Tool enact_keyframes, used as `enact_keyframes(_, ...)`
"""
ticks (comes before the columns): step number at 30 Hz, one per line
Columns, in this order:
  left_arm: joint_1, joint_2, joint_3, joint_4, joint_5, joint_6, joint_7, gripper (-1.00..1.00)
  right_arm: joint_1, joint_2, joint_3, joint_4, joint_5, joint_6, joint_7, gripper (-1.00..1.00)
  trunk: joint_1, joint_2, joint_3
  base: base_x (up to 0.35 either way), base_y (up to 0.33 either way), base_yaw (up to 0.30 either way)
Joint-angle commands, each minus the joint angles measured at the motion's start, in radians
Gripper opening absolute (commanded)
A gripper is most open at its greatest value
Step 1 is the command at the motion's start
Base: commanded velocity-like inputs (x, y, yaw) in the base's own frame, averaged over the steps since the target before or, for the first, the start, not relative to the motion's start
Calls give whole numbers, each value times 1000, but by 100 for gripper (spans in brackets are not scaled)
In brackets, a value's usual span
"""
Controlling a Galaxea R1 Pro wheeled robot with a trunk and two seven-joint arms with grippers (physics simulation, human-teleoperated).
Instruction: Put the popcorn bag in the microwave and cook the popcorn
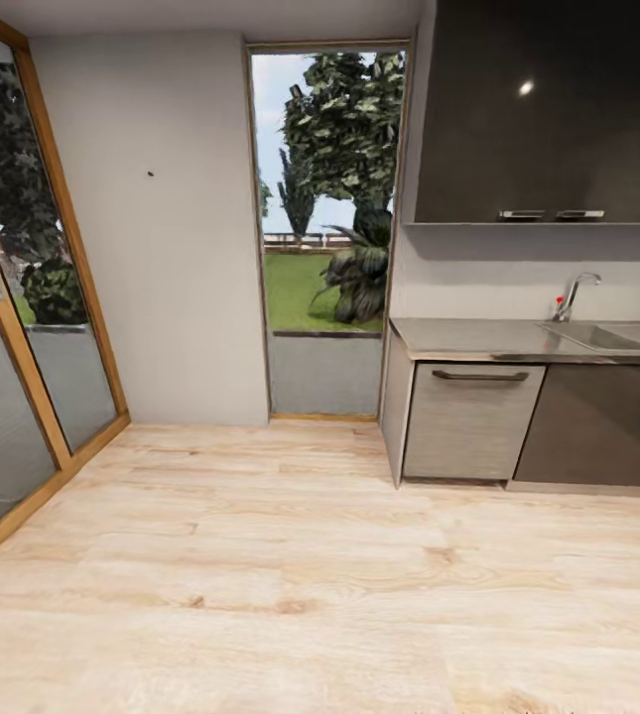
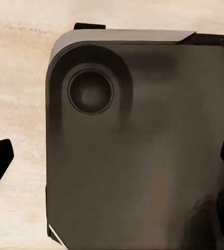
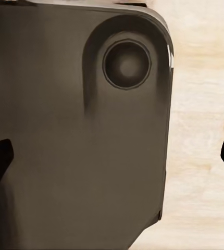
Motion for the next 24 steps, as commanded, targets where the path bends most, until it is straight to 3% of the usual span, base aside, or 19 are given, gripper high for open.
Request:
enact_keyframes(1, 0, 0, 1, 0, 6, -1, 0, 100, 0, -1, 0, 0, -1, -3, 0, 100, 0, 0, 0, 0, 0, -251)
enact_keyframes(24, 0, 0, 2, 0, 6, -1, 1, 100, 0, -4, -3, 0, -4, -3, 0, 100, 0, 0, 18, 0, 0, -259)
